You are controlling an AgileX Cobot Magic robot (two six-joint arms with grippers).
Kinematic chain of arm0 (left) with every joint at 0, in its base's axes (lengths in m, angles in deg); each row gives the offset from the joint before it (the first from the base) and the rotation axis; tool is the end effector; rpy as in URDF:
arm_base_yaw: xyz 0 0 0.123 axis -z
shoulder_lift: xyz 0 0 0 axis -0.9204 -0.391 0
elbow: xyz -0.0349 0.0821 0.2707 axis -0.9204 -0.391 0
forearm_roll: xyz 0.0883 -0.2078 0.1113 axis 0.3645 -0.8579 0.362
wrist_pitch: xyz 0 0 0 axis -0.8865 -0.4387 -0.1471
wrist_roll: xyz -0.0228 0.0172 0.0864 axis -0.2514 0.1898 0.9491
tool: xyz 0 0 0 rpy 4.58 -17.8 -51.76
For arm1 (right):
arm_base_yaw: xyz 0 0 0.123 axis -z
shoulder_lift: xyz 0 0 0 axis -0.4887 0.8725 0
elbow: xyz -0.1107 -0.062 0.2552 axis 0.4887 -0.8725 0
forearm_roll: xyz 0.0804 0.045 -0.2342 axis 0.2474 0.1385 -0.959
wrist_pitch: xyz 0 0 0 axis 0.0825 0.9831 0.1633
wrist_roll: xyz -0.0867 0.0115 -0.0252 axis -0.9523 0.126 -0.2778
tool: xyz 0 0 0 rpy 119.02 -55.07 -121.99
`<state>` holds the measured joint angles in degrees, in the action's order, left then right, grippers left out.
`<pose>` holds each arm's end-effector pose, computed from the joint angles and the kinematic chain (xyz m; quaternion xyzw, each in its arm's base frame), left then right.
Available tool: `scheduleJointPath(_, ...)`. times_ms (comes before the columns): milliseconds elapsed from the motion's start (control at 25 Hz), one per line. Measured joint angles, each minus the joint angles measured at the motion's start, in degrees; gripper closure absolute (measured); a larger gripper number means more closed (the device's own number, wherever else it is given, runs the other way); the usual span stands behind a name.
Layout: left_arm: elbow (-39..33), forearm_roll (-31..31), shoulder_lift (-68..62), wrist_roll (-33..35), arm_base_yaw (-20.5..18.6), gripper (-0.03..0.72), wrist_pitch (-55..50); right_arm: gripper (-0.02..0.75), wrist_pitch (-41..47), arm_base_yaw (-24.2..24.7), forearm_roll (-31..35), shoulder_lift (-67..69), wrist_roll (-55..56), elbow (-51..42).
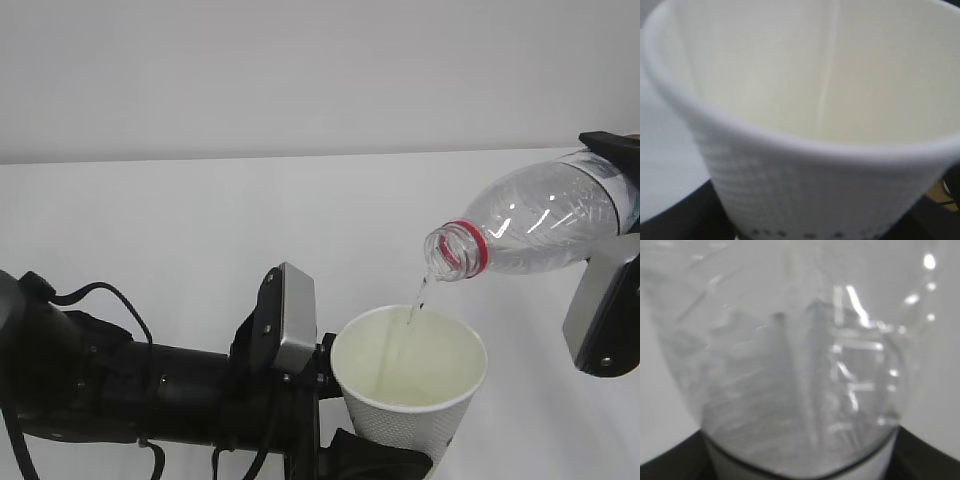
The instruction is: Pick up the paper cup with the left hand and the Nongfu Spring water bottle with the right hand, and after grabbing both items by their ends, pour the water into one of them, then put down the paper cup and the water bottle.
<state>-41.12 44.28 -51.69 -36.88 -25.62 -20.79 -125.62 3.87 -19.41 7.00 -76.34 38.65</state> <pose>0.1939 -0.2582 0.1075 0.5155 0.5973 -0.4614 0.4058 0.1836 0.0701 0.2335 -0.5702 0.4626 -0.3924 0.5539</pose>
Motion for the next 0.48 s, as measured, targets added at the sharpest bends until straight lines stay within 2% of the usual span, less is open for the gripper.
scheduleJointPath(480, 0.0, 0.0, 0.0, 0.0, 0.0, 0.179, 0.0, 0.274, 0.0, 0.0, 0.04, 0.0, -0.13, 0.0)
